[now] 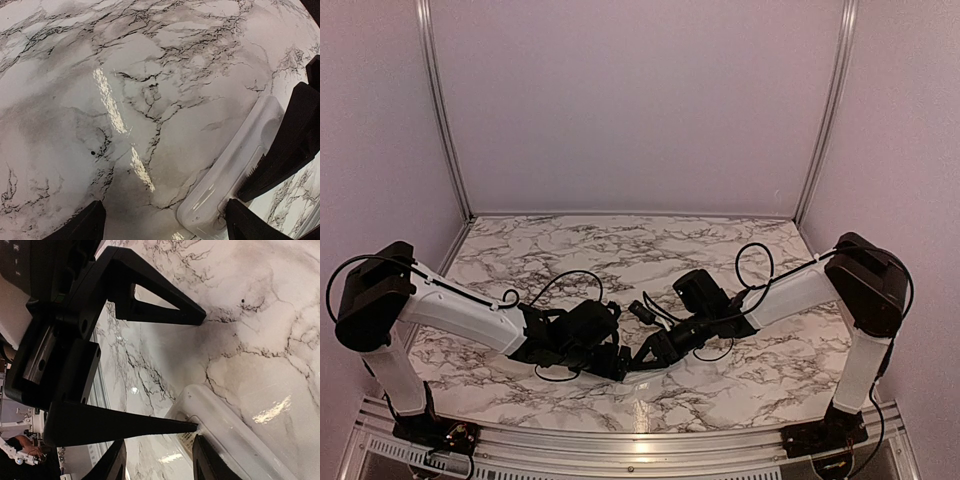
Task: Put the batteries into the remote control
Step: Press the battery cover onto the remote control without the battery cover, then pick up the remote control from the center of the board, then pass from the left arm to the right
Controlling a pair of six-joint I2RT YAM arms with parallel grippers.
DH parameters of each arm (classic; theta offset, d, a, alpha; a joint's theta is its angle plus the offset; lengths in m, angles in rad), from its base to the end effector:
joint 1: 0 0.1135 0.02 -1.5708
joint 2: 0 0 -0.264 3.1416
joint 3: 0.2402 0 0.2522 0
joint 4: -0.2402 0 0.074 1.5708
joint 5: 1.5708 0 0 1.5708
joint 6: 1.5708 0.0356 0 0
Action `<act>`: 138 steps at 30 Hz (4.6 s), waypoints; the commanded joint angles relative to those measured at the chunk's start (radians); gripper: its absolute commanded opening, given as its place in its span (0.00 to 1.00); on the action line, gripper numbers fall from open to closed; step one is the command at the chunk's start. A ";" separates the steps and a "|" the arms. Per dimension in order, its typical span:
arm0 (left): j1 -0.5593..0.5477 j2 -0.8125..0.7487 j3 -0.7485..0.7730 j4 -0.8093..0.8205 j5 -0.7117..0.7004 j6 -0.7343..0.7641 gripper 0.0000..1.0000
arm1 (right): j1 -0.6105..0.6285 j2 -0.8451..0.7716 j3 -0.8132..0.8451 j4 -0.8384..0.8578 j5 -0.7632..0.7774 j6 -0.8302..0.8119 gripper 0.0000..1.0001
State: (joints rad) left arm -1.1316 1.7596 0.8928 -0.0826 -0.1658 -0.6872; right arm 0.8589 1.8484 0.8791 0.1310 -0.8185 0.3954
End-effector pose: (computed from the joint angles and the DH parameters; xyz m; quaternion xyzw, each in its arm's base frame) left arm 0.1488 -0.3028 0.1362 0.1844 0.9311 -0.1920 0.2494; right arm 0.2065 0.2791 0.1263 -0.3354 0.8009 0.4936 0.0480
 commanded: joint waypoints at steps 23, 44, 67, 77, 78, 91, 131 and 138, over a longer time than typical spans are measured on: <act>-0.002 0.011 -0.042 -0.239 -0.021 0.142 0.82 | -0.008 0.048 -0.027 -0.063 0.032 0.008 0.44; 0.047 -0.177 -0.021 -0.141 0.007 0.251 0.99 | -0.017 -0.116 0.031 -0.118 0.013 -0.057 0.51; -0.003 0.179 0.396 -0.397 0.224 0.774 0.93 | -0.274 -0.788 -0.191 -0.142 0.306 -0.084 0.86; -0.014 0.296 0.483 -0.465 0.191 0.803 0.65 | -0.276 -1.056 -0.321 -0.082 0.510 -0.018 0.99; -0.014 0.297 0.485 -0.466 0.191 0.803 0.61 | -0.276 -1.057 -0.327 -0.079 0.508 -0.021 0.99; 0.035 0.100 0.360 -0.242 0.353 0.734 0.28 | -0.276 -1.002 -0.310 -0.017 0.308 -0.104 0.99; 0.032 -0.520 -0.219 0.793 0.528 0.461 0.27 | 0.058 -0.547 0.041 0.369 0.003 -0.075 0.76; 0.032 -0.527 -0.243 0.807 0.515 0.455 0.28 | 0.082 -0.483 0.084 0.394 -0.006 -0.049 0.61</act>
State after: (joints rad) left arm -1.0958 1.2469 0.6598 0.6743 0.3622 -0.2287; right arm 0.9176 1.3346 0.9077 0.4919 -0.8207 0.3275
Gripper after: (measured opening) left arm 0.519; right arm 0.690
